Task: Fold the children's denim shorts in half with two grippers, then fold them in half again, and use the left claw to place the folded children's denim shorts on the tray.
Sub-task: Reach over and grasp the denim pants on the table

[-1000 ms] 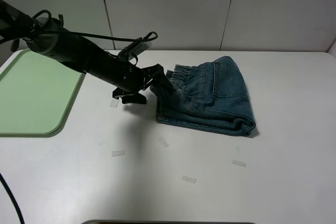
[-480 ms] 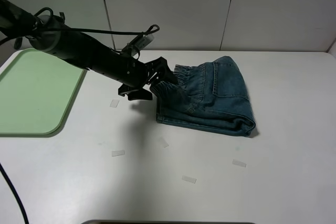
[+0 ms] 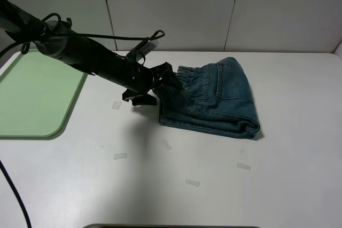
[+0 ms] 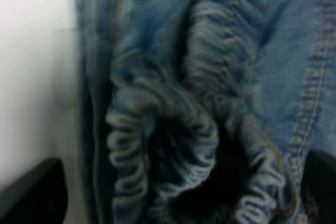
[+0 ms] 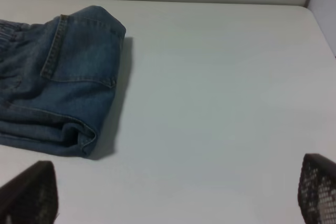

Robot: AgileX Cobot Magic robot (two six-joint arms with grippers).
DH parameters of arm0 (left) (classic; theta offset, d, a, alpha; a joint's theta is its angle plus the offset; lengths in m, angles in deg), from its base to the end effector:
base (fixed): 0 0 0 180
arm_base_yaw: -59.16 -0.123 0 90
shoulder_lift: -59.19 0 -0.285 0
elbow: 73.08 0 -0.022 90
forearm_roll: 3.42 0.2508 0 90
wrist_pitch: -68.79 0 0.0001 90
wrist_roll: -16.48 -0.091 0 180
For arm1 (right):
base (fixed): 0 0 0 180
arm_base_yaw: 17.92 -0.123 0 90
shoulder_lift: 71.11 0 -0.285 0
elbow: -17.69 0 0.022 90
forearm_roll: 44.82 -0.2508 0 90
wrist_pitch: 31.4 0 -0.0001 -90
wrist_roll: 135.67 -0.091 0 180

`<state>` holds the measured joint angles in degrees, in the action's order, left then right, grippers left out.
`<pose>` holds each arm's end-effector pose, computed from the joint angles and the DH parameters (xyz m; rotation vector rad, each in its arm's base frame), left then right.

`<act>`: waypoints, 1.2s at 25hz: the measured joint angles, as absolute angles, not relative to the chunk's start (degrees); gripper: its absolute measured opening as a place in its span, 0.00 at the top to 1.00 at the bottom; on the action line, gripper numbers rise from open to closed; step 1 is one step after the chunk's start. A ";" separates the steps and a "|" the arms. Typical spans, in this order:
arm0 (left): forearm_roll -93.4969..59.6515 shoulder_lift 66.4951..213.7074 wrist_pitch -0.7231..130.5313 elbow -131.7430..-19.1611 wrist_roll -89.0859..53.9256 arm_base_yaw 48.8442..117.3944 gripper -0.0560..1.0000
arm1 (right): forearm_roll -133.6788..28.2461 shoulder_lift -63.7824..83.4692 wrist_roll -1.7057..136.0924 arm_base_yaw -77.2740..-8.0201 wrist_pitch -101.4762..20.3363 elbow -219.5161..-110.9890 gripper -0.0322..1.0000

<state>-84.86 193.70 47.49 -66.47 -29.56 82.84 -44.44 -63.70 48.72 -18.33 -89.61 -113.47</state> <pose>0.3749 -0.2002 0.0757 -0.0992 2.6527 -0.8446 -0.0035 -0.0005 0.2796 -0.0835 1.9963 -0.0525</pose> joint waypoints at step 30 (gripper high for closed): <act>-85.10 196.04 50.12 -67.45 -29.53 86.83 0.51 | -43.54 -63.70 48.72 -18.33 -89.61 -113.47 0.30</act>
<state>-85.10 196.04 50.12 -67.45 -29.53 86.83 -43.54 -63.70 48.72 -18.33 -89.61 -113.47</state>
